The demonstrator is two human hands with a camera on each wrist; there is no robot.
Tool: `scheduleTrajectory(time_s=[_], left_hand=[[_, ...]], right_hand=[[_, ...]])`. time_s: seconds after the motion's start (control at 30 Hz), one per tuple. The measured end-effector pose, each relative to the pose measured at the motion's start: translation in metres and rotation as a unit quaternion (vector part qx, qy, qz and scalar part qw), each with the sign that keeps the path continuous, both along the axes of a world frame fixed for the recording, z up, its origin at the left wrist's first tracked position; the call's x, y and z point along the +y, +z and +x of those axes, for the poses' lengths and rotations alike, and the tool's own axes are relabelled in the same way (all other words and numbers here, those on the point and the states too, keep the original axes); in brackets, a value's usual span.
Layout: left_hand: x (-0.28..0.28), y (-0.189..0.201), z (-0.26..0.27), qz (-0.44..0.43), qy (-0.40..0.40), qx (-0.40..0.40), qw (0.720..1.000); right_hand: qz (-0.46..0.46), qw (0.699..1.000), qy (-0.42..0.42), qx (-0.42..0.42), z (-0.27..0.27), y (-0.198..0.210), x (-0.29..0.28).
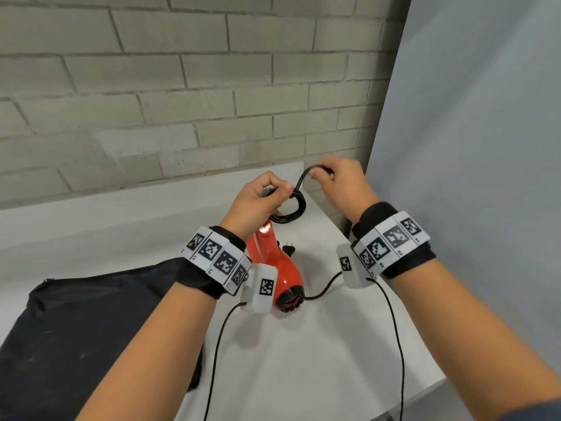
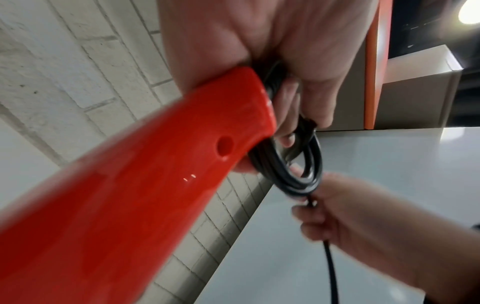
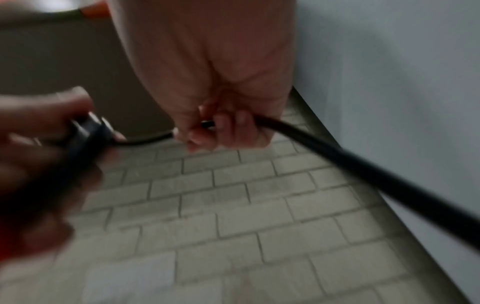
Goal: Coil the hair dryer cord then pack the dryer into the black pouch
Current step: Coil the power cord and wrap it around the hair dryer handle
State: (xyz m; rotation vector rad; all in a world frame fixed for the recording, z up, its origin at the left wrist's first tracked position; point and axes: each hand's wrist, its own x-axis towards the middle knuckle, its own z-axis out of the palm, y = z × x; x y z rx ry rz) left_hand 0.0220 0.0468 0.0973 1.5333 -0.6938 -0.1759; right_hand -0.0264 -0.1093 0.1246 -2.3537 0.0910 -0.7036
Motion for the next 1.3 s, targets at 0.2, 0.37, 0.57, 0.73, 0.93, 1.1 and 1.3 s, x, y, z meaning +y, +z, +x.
scheduleTrajectory(time_s=[0.2,0.37,0.57,0.73,0.93,1.1,1.3], left_hand=[[-0.001,0.004,0.000,0.072,-0.058,-0.042,0.995],[-0.002,-0.003,0.002,0.032,-0.041,-0.023,0.998],[0.000,-0.004,0.008,-0.017,0.038,0.004,0.999],[0.005,-0.001,0.014,-0.036,0.013,0.033,0.999],[0.008,0.002,0.014,-0.025,0.007,0.032,0.999],[0.008,0.003,0.017,-0.026,0.021,0.033,0.999],[0.005,0.005,0.022,-0.014,0.033,0.039,0.999]], right_hand=[[-0.029,0.998,0.002,-0.061,-0.012,0.018,0.034],[0.048,0.993,0.063,-0.087,-0.030,0.009,0.033],[0.296,0.939,0.147,0.094,-0.037,-0.030,-0.011],[0.093,0.968,0.034,0.229,-0.009,-0.101,-0.039],[-0.199,0.913,0.127,0.332,0.031,-0.132,-0.037],[-0.380,0.824,0.204,0.368,0.051,-0.151,-0.021],[-0.411,0.807,0.185,0.381,0.057,-0.158,-0.018]])
